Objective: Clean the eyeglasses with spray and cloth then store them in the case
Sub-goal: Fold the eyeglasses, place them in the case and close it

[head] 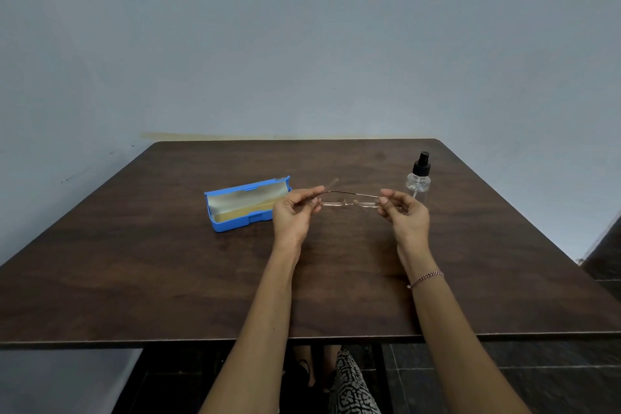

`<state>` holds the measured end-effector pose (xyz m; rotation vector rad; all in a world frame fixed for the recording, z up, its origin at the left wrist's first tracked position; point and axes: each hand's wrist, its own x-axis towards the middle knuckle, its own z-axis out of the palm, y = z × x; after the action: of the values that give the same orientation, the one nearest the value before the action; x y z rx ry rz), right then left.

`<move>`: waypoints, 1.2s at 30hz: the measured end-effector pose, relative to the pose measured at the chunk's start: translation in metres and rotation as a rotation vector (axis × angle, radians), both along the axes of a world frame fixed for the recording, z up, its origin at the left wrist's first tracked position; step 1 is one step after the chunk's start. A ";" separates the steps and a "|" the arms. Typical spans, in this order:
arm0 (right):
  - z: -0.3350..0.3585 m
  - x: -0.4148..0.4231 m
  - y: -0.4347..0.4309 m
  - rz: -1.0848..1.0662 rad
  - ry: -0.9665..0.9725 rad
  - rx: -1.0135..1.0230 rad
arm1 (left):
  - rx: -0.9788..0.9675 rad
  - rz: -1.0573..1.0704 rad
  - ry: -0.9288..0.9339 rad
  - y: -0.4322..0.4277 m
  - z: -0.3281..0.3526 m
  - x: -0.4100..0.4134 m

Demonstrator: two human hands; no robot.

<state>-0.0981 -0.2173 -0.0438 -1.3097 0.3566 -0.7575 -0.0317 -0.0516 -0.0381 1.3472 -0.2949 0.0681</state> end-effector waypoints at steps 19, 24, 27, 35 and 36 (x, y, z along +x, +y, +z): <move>0.008 -0.003 0.005 0.176 -0.024 0.261 | -0.089 0.211 -0.020 0.003 0.002 0.005; 0.011 -0.005 0.007 0.232 -0.093 0.284 | -0.256 0.173 0.053 0.009 0.012 -0.005; 0.012 -0.004 0.013 0.250 -0.093 0.280 | -0.314 0.208 0.132 0.015 0.013 -0.009; 0.004 0.007 0.039 0.222 -0.061 0.385 | -0.302 0.045 0.290 0.062 0.008 -0.015; 0.004 0.009 0.043 0.218 -0.057 0.396 | -0.296 0.035 0.284 0.068 0.009 -0.016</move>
<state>-0.0888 -0.1742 -0.0394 -0.9335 0.2943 -0.5072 -0.0476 0.0163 -0.0296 1.0514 -0.0192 -0.0493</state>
